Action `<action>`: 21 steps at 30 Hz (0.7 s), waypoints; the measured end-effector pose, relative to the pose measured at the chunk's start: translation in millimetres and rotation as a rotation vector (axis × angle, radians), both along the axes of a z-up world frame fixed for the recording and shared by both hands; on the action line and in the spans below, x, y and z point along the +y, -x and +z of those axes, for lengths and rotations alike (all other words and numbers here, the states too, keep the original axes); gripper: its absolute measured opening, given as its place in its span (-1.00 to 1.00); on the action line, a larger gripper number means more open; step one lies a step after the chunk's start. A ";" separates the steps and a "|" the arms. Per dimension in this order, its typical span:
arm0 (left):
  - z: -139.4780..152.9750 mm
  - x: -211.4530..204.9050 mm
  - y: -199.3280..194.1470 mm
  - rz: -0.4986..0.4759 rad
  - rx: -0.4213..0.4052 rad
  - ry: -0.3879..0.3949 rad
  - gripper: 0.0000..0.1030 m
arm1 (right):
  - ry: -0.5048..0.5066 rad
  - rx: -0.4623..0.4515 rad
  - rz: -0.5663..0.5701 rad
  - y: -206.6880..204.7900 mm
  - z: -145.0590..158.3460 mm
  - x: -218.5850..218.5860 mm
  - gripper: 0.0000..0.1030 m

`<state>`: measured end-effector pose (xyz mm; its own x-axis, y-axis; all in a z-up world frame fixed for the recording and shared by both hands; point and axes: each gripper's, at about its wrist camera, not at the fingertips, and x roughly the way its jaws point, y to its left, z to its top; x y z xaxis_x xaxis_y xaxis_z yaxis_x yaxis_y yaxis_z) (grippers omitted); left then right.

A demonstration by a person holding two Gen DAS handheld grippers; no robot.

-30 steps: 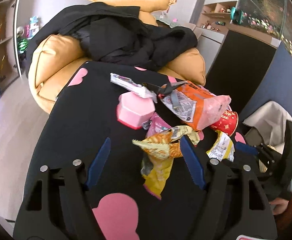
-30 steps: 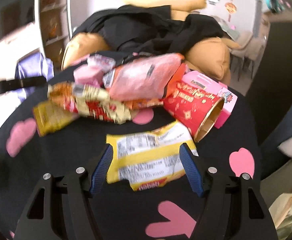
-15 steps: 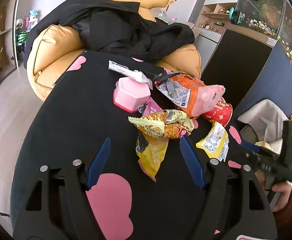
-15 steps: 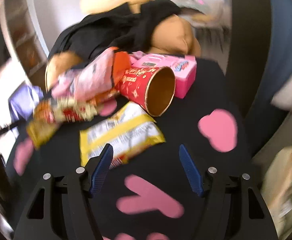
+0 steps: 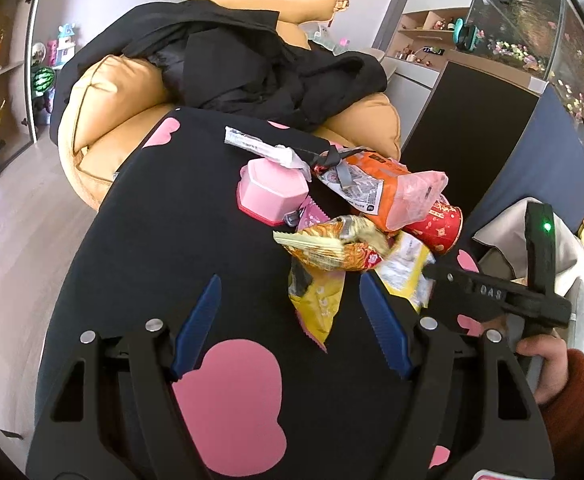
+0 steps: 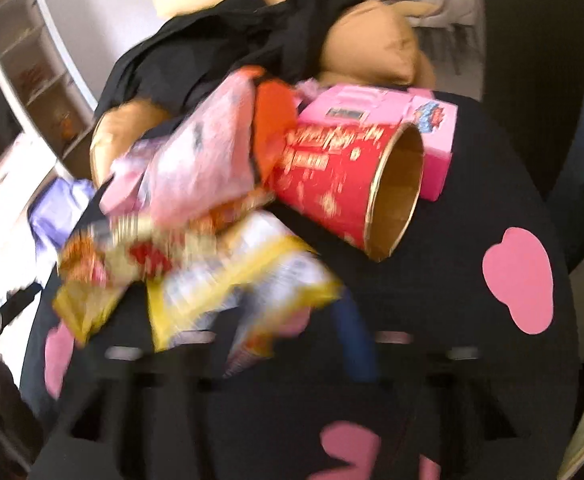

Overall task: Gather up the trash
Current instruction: 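Reach the left tool into the snack pile and grasp a wrapper, then grasp the yellow wafer wrapper with the right tool while the left holds its wrapper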

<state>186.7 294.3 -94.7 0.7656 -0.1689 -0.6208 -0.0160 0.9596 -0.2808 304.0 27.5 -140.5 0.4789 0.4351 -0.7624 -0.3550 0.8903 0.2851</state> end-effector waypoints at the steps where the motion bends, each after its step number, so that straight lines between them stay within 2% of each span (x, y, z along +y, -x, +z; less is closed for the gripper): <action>1: 1.1 -1.2 -0.6 -0.005 -0.003 -0.002 0.33 | 0.001 -0.005 0.021 3.9 1.2 -3.4 -0.45; 4: 5.5 -6.7 -4.3 -0.024 -0.015 -0.019 0.33 | 0.040 -0.029 0.049 17.2 2.9 -21.0 -0.45; 7: 10.0 -14.2 -13.5 -0.038 -0.013 -0.042 0.33 | 0.064 -0.048 0.030 25.3 4.6 -44.1 -0.46; 11: 18.4 -37.8 -35.9 -0.112 -0.006 -0.151 0.33 | 0.103 -0.091 0.006 30.8 9.9 -71.9 -0.46; 14: 18.0 -50.6 -58.2 -0.149 0.029 -0.207 0.32 | 0.091 -0.088 0.013 34.4 12.5 -84.9 -0.45; 16: 12.1 -57.8 -76.7 -0.174 0.084 -0.228 0.29 | 0.091 -0.101 0.008 38.1 14.1 -89.9 -0.35; 19: 1.0 -68.6 -89.9 -0.200 0.150 -0.281 -0.03 | 0.096 -0.132 0.012 46.7 17.6 -94.7 -0.09; 21: -2.6 -75.0 -86.8 -0.204 0.169 -0.306 -0.55 | 0.082 -0.154 0.024 54.1 21.2 -99.0 0.08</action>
